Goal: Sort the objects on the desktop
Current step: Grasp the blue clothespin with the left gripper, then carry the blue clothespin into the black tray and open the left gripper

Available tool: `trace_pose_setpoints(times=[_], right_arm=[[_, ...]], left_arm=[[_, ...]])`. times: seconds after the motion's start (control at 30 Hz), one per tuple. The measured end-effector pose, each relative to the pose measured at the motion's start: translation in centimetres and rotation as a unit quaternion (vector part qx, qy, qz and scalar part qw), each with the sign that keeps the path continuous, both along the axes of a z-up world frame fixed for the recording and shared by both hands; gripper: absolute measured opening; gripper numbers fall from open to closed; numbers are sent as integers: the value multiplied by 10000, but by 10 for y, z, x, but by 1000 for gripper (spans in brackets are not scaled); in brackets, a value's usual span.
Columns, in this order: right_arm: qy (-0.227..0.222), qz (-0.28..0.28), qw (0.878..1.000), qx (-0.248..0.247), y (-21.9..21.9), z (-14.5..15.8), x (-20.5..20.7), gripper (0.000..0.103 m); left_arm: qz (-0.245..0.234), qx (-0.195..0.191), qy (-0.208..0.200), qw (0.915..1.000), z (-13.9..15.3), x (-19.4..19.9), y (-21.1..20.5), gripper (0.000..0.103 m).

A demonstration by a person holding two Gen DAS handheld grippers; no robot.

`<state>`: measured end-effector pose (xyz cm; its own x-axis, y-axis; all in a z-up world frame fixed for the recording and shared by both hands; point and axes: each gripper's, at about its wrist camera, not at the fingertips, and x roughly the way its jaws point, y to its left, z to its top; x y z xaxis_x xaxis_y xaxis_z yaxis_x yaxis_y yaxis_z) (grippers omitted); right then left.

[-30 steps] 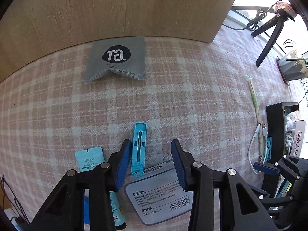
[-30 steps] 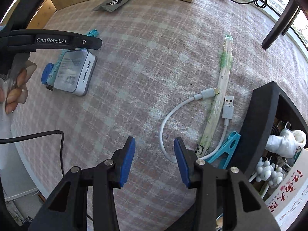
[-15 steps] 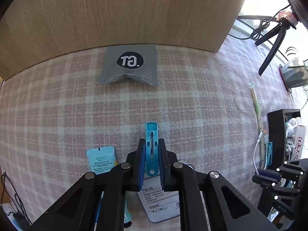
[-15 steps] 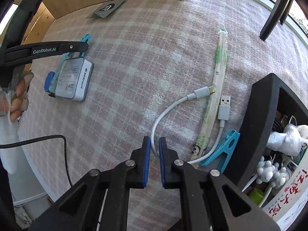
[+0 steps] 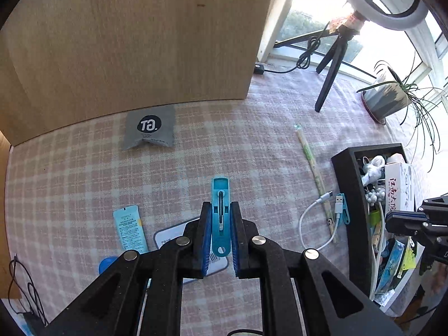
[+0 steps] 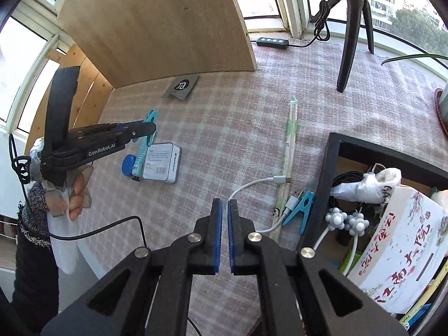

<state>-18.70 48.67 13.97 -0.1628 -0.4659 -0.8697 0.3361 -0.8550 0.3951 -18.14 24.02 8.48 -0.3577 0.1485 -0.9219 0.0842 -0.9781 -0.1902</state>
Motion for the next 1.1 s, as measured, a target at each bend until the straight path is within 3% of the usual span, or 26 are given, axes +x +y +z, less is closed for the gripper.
trace_pose_setpoints(times=[0.1, 0.17, 0.3, 0.33, 0.47, 0.67, 0.7, 0.77, 0.9, 1.1], right_arm=[[145, -54, 9998, 103, 14, 12, 8, 4], [-34, 156, 9998, 115, 8, 3, 11, 7], [-46, 458, 9970, 624, -20, -34, 19, 29], [-72, 589, 9952, 774, -29, -45, 19, 30], [-232, 757, 9905, 1126, -55, -85, 12, 30], [-220, 937, 9821, 1620, -79, -120, 4, 30], [22, 914, 9829, 1598, -79, -117, 5, 26], [-121, 967, 9818, 1629, -79, -121, 3, 5], [-111, 904, 9886, 1195, -61, -103, 6, 5], [43, 803, 9957, 469, -23, -50, 16, 4]], left_arm=[[-133, 18, 83, 9999, 8, 21, 12, 11], [-158, 62, 95, 9998, 7, 18, 31, 11], [-95, 135, 84, 9998, 21, 38, 42, 11], [-38, 161, 81, 9998, 21, 43, 41, 11], [189, 194, 34, 9996, 20, 69, 40, 11], [588, 201, -18, 9981, 21, 103, 34, 11], [673, 228, -7, 9975, 20, 108, 34, 11], [814, 278, -3, 9963, 20, 116, 35, 11], [999, 291, 2, 9946, 23, 131, 43, 11], [1121, 266, 99, 9933, 35, 139, 65, 11]])
